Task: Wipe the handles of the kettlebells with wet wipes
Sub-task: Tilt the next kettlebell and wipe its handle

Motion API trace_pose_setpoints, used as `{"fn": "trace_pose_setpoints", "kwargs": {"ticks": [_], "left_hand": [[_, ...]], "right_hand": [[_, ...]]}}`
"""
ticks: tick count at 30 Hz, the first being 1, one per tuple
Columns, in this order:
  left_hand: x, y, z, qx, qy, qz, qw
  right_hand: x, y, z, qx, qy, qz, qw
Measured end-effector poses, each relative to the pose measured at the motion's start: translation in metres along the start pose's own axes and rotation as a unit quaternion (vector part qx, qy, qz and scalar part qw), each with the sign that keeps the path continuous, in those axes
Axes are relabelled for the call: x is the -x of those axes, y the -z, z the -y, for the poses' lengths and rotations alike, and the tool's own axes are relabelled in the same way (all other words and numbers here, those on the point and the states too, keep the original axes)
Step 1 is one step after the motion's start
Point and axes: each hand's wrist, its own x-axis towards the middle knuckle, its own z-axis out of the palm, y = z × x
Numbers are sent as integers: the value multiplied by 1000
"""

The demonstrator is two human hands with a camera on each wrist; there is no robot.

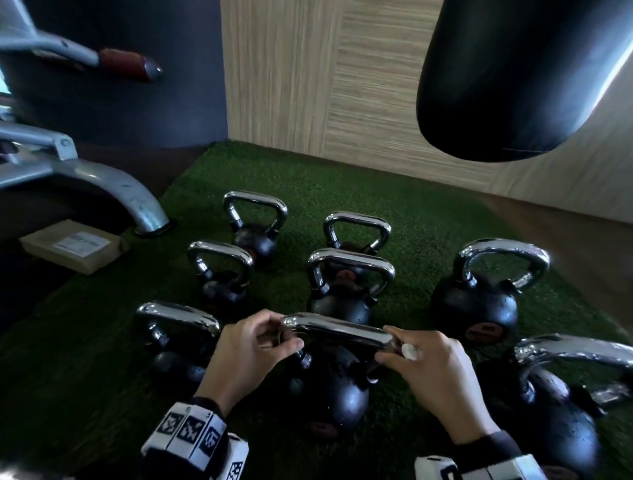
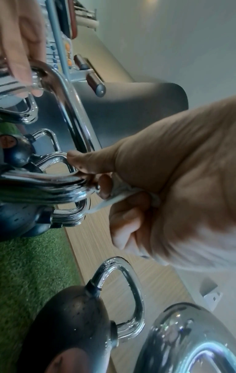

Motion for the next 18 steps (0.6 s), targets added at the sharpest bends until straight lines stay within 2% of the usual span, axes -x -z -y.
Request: {"fn": "trace_pose_setpoints", "kwargs": {"ticks": [3, 6, 8, 11, 13, 15, 18], "left_hand": [[3, 5, 4, 13, 7, 18, 1000], [11, 17, 8, 8, 24, 94, 995], [16, 29, 12, 26, 51, 117, 992], [30, 41, 11, 23, 59, 129, 990], [42, 44, 2, 19, 52, 147, 988], [50, 42, -6, 24, 39, 173, 984], [58, 46, -13, 38, 42, 202, 978]], "right_hand": [[0, 6, 3, 32, 12, 14, 999], [9, 21, 10, 62, 27, 20, 998], [20, 33, 17, 61, 32, 14, 998], [42, 48, 30, 80, 47, 93, 991], [57, 56, 38, 95, 36, 151, 983], [73, 66, 43, 112, 11, 178, 978], [103, 77, 50, 100, -36, 157, 982]]}}
